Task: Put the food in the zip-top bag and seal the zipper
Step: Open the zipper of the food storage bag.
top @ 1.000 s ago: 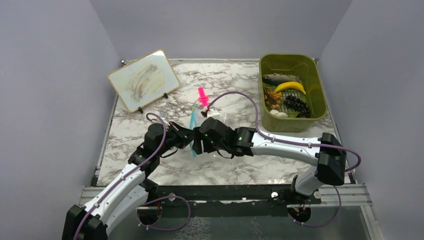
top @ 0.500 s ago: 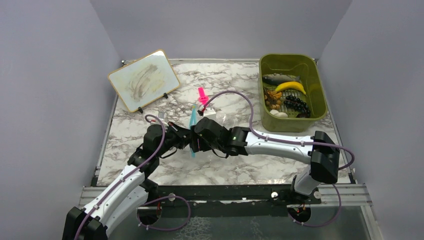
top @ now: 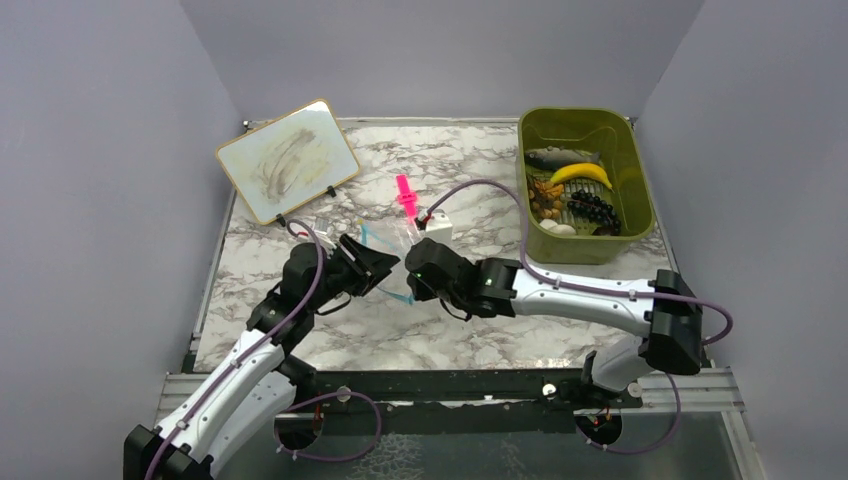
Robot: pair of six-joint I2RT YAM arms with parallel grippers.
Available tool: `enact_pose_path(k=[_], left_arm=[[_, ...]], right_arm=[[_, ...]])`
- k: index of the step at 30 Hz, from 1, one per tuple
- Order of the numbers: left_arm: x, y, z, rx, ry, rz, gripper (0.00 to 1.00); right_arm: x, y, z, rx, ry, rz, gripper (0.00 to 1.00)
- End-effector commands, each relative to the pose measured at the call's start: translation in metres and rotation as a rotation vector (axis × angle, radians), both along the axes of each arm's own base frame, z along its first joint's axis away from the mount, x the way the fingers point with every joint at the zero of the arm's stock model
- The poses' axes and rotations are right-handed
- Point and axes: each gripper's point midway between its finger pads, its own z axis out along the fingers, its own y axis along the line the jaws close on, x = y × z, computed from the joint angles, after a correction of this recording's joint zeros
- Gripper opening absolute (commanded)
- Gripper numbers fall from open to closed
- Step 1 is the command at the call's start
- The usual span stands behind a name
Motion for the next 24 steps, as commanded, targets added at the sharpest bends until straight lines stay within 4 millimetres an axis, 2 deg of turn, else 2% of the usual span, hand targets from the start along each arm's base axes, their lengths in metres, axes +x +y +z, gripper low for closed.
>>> enact_pose_path(k=[1, 3, 7, 13, 21, 24], left_arm=[[-0.002, 0.014, 0.001, 0.178, -0.029, -0.012, 0.52], [-0.002, 0.018, 0.005, 0.244, -0.061, -0.034, 0.57], [-0.001, 0.025, 0.009, 0.362, -0.092, -0.068, 0.59], [0.003, 0.031, -0.004, 0.462, -0.077, -0.091, 0.58], [0.008, 0.019, -0.019, 0.457, -0.055, -0.155, 0.58], [0.009, 0.010, -0.020, 0.408, -0.069, -0.169, 0.59]], right_arm=[[0.009, -0.020, 0.021, 0.020, -0.087, -0.048, 0.02], [0.007, -0.023, 0.022, 0.019, -0.097, -0.028, 0.02], [0.006, -0.031, 0.023, 0.024, -0.122, -0.018, 0.02], [0.004, -0.034, 0.024, 0.033, -0.139, 0.006, 0.02], [0.002, -0.038, 0.033, 0.094, -0.179, 0.021, 0.02], [-0.002, -0.033, 0.033, 0.107, -0.163, 0.048, 0.02]])
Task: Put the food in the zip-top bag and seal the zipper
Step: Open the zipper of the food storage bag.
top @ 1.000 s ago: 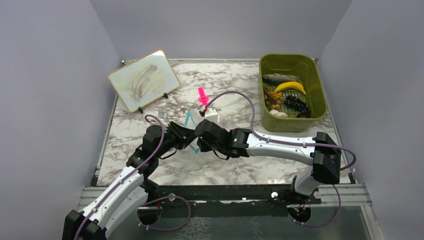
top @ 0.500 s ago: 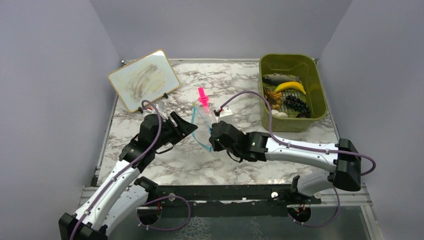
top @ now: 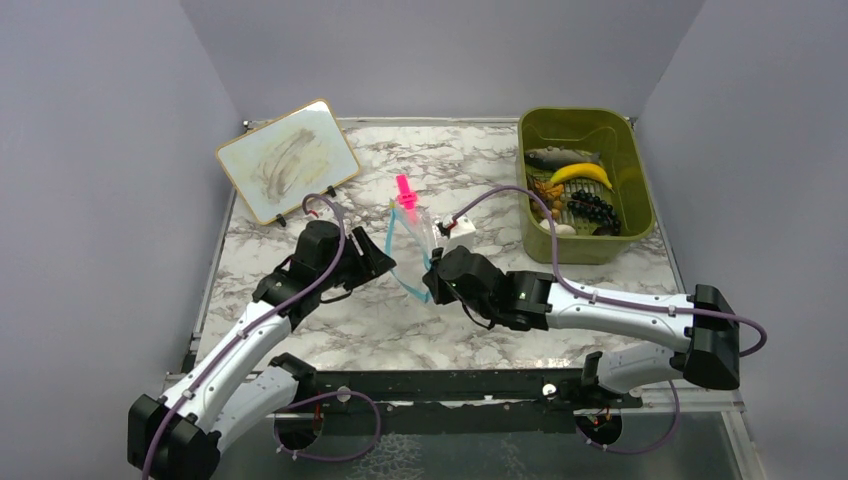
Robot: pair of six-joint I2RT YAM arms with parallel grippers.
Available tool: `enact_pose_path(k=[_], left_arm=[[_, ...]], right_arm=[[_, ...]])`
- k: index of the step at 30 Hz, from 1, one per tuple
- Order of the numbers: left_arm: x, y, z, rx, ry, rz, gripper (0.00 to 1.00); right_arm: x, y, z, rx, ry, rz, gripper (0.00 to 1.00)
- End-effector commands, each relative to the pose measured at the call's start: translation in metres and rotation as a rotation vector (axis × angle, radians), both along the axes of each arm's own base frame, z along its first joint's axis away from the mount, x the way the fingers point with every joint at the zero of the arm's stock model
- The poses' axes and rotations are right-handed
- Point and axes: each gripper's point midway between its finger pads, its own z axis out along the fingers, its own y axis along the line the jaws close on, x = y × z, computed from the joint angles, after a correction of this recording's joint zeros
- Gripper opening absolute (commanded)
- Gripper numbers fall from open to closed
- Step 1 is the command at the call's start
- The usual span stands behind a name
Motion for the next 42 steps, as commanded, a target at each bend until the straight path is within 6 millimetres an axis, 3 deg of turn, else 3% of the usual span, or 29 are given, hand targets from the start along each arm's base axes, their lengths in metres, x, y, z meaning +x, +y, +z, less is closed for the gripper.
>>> enact_pose_path(k=[1, 5, 8, 12, 18, 20, 22, 26, 31, 37, 42], left_arm=[[0.003, -0.013, 0.000, -0.068, -0.033, -0.044, 0.59], [0.006, -0.018, -0.010, -0.097, -0.023, -0.036, 0.57], [0.008, -0.020, -0.017, -0.090, -0.003, -0.038, 0.50], [0.010, -0.021, -0.021, -0.077, 0.008, -0.045, 0.32], [0.017, -0.008, -0.007, -0.021, -0.057, -0.006, 0.00], [0.020, -0.003, 0.004, 0.007, -0.100, 0.001, 0.00], [0.023, 0.002, 0.016, 0.043, -0.144, -0.001, 0.00], [0.029, 0.014, 0.039, 0.137, -0.219, -0.005, 0.00], [0.034, 0.018, 0.065, 0.219, -0.285, -0.058, 0.00], [0.030, 0.003, 0.088, 0.221, -0.307, -0.194, 0.00], [0.023, -0.001, 0.092, 0.212, -0.301, -0.240, 0.00]], right_arm=[[0.002, 0.008, 0.016, 0.069, -0.027, 0.015, 0.02], [0.000, 0.008, 0.015, 0.075, -0.020, 0.019, 0.02], [-0.001, 0.008, 0.014, 0.074, -0.018, 0.022, 0.02], [-0.001, 0.006, 0.009, 0.066, -0.009, 0.018, 0.02], [-0.001, 0.002, 0.007, 0.055, 0.001, -0.002, 0.02], [0.000, 0.001, 0.010, 0.058, 0.006, -0.016, 0.05], [-0.001, 0.004, 0.017, 0.074, 0.026, -0.021, 0.15], [-0.004, 0.017, 0.048, 0.136, 0.039, 0.003, 0.39], [0.002, 0.029, 0.079, 0.187, 0.015, 0.003, 0.55], [0.007, 0.056, 0.104, 0.209, -0.015, 0.049, 0.60], [0.024, 0.059, 0.096, 0.140, -0.047, -0.015, 0.52]])
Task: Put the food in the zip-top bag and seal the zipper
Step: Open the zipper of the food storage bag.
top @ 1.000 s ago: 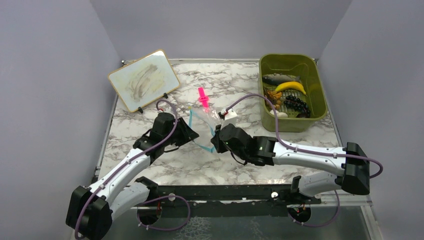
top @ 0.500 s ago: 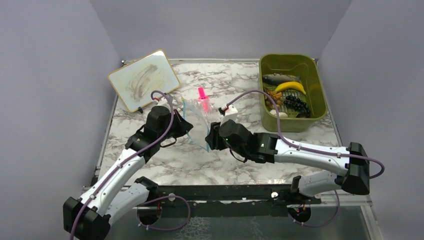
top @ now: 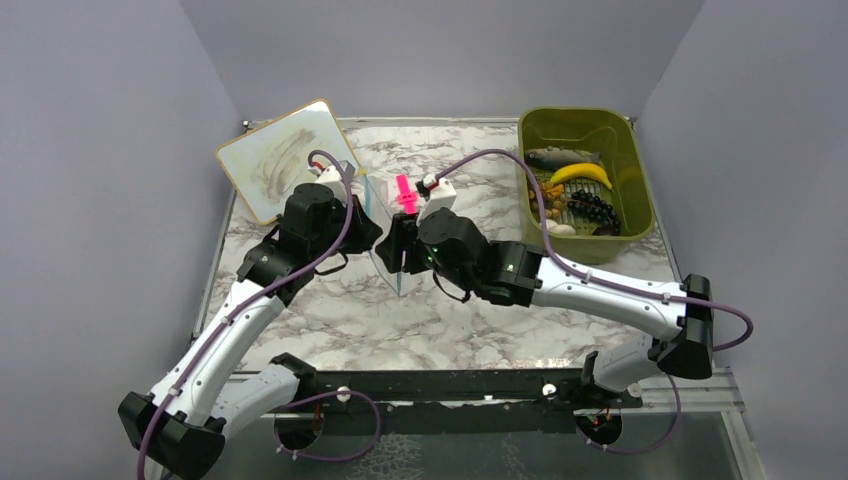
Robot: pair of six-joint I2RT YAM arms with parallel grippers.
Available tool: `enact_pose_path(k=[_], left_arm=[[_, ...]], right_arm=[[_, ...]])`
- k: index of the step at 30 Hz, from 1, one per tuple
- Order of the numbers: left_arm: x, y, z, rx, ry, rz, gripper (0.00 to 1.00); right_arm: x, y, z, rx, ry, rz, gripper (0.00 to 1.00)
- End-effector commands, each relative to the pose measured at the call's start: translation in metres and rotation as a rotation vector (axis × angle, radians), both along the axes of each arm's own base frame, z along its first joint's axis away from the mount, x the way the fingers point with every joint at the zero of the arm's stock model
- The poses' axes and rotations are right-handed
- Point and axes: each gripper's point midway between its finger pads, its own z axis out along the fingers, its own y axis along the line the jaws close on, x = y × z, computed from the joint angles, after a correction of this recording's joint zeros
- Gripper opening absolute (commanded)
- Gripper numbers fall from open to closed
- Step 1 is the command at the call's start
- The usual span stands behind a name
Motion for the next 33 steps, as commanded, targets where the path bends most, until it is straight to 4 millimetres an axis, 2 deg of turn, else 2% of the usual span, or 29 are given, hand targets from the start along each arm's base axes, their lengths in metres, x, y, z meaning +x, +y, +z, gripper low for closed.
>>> enact_pose_path(k=[1, 5, 10, 18, 21, 26, 29, 33], left_arm=[[-0.014, -0.003, 0.002, 0.025, 0.010, -0.085, 0.00], [-0.019, -0.006, 0.000, 0.019, 0.020, -0.113, 0.00], [-0.023, -0.005, -0.006, 0.032, 0.036, -0.126, 0.00], [-0.028, -0.007, 0.001, 0.005, 0.025, -0.143, 0.00], [-0.030, -0.009, 0.004, -0.003, 0.022, -0.158, 0.00], [-0.033, -0.010, 0.004, -0.013, 0.026, -0.165, 0.00], [-0.033, -0.009, 0.003, -0.007, 0.021, -0.172, 0.00], [-0.024, 0.000, -0.005, 0.020, 0.024, -0.094, 0.00]], right_arm=[[0.016, -0.004, -0.012, -0.098, -0.029, -0.066, 0.50], [0.026, -0.014, -0.023, -0.178, -0.044, -0.133, 0.46], [0.029, -0.023, -0.023, -0.210, -0.064, -0.161, 0.45], [0.035, -0.042, -0.032, -0.287, -0.096, -0.203, 0.45], [0.034, -0.040, -0.033, -0.289, -0.102, -0.185, 0.45], [0.029, -0.026, -0.034, -0.258, -0.108, -0.111, 0.43], [0.029, -0.026, -0.042, -0.265, -0.090, -0.119, 0.29], [0.031, -0.037, -0.057, -0.303, -0.084, -0.142, 0.03]])
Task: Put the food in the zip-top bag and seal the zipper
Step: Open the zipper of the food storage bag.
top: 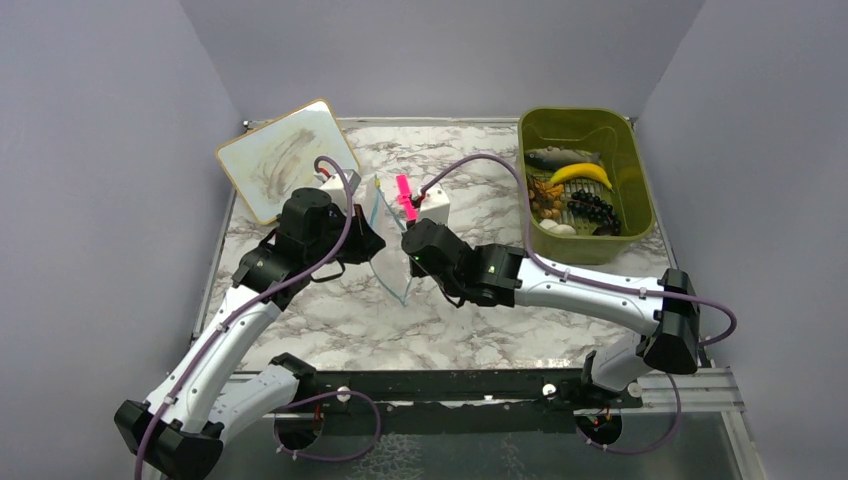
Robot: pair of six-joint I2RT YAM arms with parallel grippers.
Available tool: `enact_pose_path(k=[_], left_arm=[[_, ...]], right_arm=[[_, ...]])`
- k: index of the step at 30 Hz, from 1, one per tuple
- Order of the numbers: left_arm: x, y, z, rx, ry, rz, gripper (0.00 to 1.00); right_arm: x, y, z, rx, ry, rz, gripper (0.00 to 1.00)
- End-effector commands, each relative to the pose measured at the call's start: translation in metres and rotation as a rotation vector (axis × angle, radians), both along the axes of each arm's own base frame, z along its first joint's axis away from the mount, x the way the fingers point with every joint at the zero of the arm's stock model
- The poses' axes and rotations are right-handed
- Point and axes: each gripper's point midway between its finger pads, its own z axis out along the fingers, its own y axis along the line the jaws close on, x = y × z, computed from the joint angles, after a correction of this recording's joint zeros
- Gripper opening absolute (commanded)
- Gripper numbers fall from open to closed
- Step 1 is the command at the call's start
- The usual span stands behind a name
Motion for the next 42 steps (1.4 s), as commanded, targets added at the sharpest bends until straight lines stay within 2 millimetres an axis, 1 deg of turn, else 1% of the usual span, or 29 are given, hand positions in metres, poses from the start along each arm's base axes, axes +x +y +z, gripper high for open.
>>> enact_pose_path(k=[1, 4, 5, 8, 11, 14, 16, 19, 21, 23, 26, 28, 29, 31, 35, 40, 42], left_arm=[[0.007, 0.011, -0.002, 0.033, -0.023, 0.062, 0.00], [0.018, 0.021, 0.004, 0.082, -0.055, 0.117, 0.00], [0.021, 0.022, 0.008, 0.091, -0.066, 0.124, 0.00], [0.027, 0.026, 0.015, 0.124, -0.087, 0.139, 0.00], [0.034, 0.032, 0.017, 0.160, -0.103, 0.166, 0.00], [0.038, 0.033, 0.013, 0.184, -0.104, 0.161, 0.00], [0.039, 0.029, 0.004, 0.194, -0.088, 0.135, 0.00], [0.038, 0.017, -0.009, 0.178, -0.068, 0.071, 0.00], [0.036, 0.007, -0.014, 0.153, -0.061, 0.021, 0.00], [0.032, 0.001, -0.017, 0.132, -0.060, -0.019, 0.00], [0.029, -0.001, -0.022, 0.115, -0.078, -0.035, 0.00], [0.030, 0.002, -0.027, 0.125, -0.085, -0.028, 0.00], [0.030, 0.003, -0.030, 0.137, -0.085, -0.024, 0.00], [0.032, 0.004, -0.035, 0.160, -0.083, -0.035, 0.00], [0.035, 0.001, -0.040, 0.181, -0.084, -0.062, 0.00], [0.044, 0.005, -0.044, 0.212, -0.126, -0.051, 0.00], [0.045, 0.005, -0.045, 0.212, -0.141, -0.052, 0.00]], right_arm=[[0.002, -0.012, -0.010, -0.004, -0.004, -0.025, 0.02], [-0.001, -0.025, -0.022, -0.007, 0.012, -0.046, 0.02], [0.006, -0.036, -0.026, -0.006, 0.024, -0.082, 0.01], [0.016, -0.062, -0.038, 0.009, 0.055, -0.135, 0.02], [0.014, -0.073, -0.045, 0.035, 0.074, -0.138, 0.01], [0.009, -0.073, -0.051, 0.054, 0.094, -0.123, 0.02], [0.006, -0.071, -0.055, 0.054, 0.106, -0.104, 0.02], [0.001, -0.061, -0.059, 0.067, 0.124, -0.049, 0.02], [-0.001, -0.054, -0.058, 0.076, 0.133, -0.016, 0.02], [0.000, -0.051, -0.058, 0.081, 0.132, -0.013, 0.02], [0.003, -0.052, -0.060, 0.076, 0.122, -0.029, 0.04], [0.004, -0.050, -0.059, 0.072, 0.123, -0.030, 0.11], [0.005, -0.049, -0.057, 0.075, 0.124, -0.026, 0.17], [0.005, -0.045, -0.048, 0.089, 0.115, -0.009, 0.31], [0.007, -0.039, -0.024, 0.097, 0.083, 0.024, 0.61], [0.014, -0.041, 0.005, 0.081, 0.040, 0.012, 0.82], [0.018, -0.043, 0.015, 0.067, 0.023, 0.009, 0.84]])
